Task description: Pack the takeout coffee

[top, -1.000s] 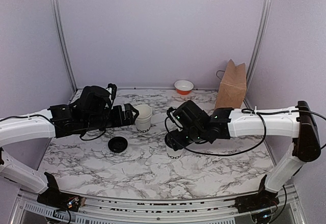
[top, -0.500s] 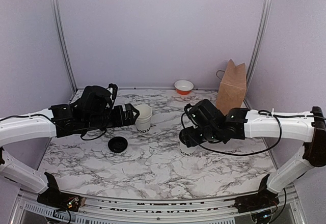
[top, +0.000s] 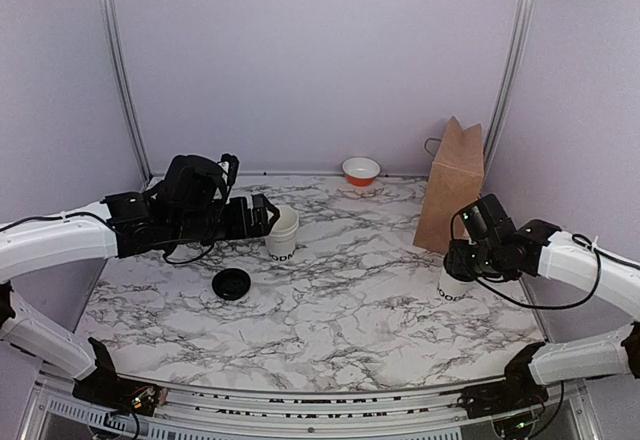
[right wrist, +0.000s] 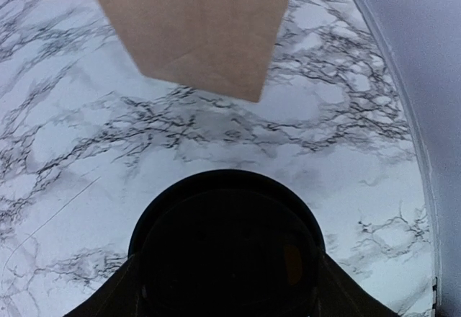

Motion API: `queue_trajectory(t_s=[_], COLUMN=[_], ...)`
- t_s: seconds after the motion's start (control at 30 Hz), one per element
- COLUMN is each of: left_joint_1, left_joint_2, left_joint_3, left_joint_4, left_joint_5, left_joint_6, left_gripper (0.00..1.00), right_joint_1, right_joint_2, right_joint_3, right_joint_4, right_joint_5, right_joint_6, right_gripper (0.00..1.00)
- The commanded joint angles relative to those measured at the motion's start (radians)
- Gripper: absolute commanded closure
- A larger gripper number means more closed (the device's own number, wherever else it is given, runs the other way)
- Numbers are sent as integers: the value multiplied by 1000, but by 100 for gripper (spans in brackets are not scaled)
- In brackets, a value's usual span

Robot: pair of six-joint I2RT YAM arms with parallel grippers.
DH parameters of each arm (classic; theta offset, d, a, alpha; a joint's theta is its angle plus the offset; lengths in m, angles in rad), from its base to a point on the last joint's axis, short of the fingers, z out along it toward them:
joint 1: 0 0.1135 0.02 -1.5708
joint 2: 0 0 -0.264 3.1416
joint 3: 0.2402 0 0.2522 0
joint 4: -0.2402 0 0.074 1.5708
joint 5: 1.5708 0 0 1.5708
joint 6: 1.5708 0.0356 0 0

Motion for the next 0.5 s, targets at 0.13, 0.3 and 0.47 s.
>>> queue_trajectory(t_s=[0.13, 0.3, 0.47], left_joint_1=[30, 41, 46], left_joint_2=[43, 40, 36], left_joint_3=[62, 56, 63], left_joint_4=[-41, -45, -55], left_joint_5=[55, 72, 84], left_joint_6=[40, 42, 42], left_gripper=[1, 1, 1], right_joint_1=[-115, -116, -114], right_joint_2=[-14, -39, -58], right_joint_3=[-30, -11, 52], right_joint_4=[-10, -30, -75], right_joint_5=[-23, -27, -16], right_joint_6=[30, 37, 35], right_gripper=[26, 6, 0])
